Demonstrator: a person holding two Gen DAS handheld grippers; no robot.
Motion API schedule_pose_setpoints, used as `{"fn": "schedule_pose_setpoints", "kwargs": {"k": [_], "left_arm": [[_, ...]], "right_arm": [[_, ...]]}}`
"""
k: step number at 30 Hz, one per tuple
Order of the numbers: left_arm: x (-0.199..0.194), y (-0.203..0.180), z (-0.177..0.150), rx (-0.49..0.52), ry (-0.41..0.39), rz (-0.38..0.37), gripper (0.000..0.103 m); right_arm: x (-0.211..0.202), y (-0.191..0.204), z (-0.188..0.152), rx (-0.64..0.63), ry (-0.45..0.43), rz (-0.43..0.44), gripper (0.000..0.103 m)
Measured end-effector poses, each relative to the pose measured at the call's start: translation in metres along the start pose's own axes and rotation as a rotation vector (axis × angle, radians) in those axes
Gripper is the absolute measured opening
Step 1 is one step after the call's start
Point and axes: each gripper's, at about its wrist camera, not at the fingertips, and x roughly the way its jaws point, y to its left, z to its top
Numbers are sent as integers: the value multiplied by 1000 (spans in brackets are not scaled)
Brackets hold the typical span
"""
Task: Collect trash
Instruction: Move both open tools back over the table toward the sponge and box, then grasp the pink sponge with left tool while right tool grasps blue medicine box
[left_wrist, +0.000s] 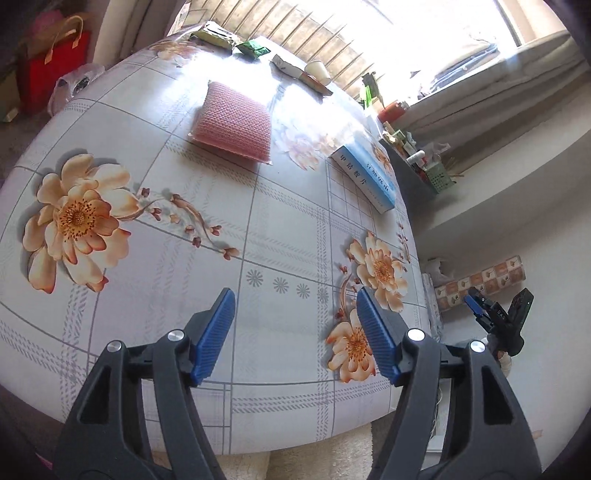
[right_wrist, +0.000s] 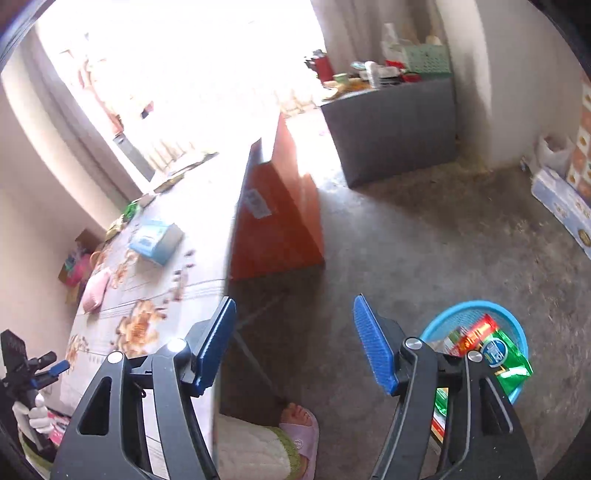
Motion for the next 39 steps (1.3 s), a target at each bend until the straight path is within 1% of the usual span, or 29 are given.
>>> {"fn": "schedule_pose_setpoints", "kwargs": {"k": [2, 4, 5, 6, 7, 9, 10, 11, 12, 13, 14, 17, 19, 21, 23, 24, 26, 28, 29, 31, 35, 37, 39], "left_arm": [[-4, 14, 1, -18, -26, 27, 64], [-6, 24, 7, -29, -37, 43, 64], [-7, 27, 13, -30, -47, 51, 64], [-9, 28, 21, -20, -64, 59, 64], [-10, 29, 31, 2, -75, 74, 65], [-9, 27, 54, 55, -66, 102, 74], [-7, 25, 66, 85, -57, 103, 76], [-4, 23, 78, 108, -46, 111, 77], [0, 21, 89, 131, -37, 117, 80], [6, 19, 101, 160, -23, 118, 83], [15, 17, 112, 188, -3, 133, 84], [48, 16, 140, 248, 55, 185, 84], [72, 22, 155, 248, 93, 209, 84], [92, 30, 168, 213, 125, 230, 84], [105, 39, 177, 165, 135, 228, 84], [107, 39, 181, 161, 118, 225, 84], [113, 37, 185, 159, 120, 218, 84], [118, 33, 186, 159, 119, 218, 84], [121, 30, 186, 167, 123, 225, 84], [127, 24, 185, 191, 127, 247, 85], [140, 8, 178, 286, 122, 366, 86], [146, 1, 173, 328, 116, 414, 86], [148, -2, 167, 374, 103, 446, 84]], "right_arm": [[24, 66, 17, -82, 36, 65, 67], [56, 127, 30, -135, 88, 110, 67], [72, 154, 34, -168, 108, 128, 67], [89, 181, 38, -217, 126, 126, 67], [104, 205, 41, -276, 136, 105, 67], [130, 246, 47, -405, 143, 59, 67], [143, 260, 48, -489, 135, 16, 68], [154, 272, 50, -582, 126, -36, 70], [167, 281, 50, -669, 125, -76, 78], [179, 284, 52, -732, 139, -95, 81], [191, 284, 55, -772, 173, -109, 81], [222, 269, 65, -830, 272, -163, 81], [239, 255, 76, -800, 320, -163, 81], [250, 241, 82, -767, 364, -147, 81], [262, 230, 85, -732, 395, -119, 81], [264, 225, 86, -706, 406, -98, 82], [270, 217, 86, -666, 429, -69, 84], [278, 212, 81, -641, 453, -58, 85], [279, 209, 80, -613, 456, -33, 85], [276, 208, 77, -591, 438, -42, 86], [265, 211, 66, -532, 434, -53, 84], [253, 212, 55, -504, 436, -56, 79], [238, 212, 41, -472, 436, -48, 75]]}}
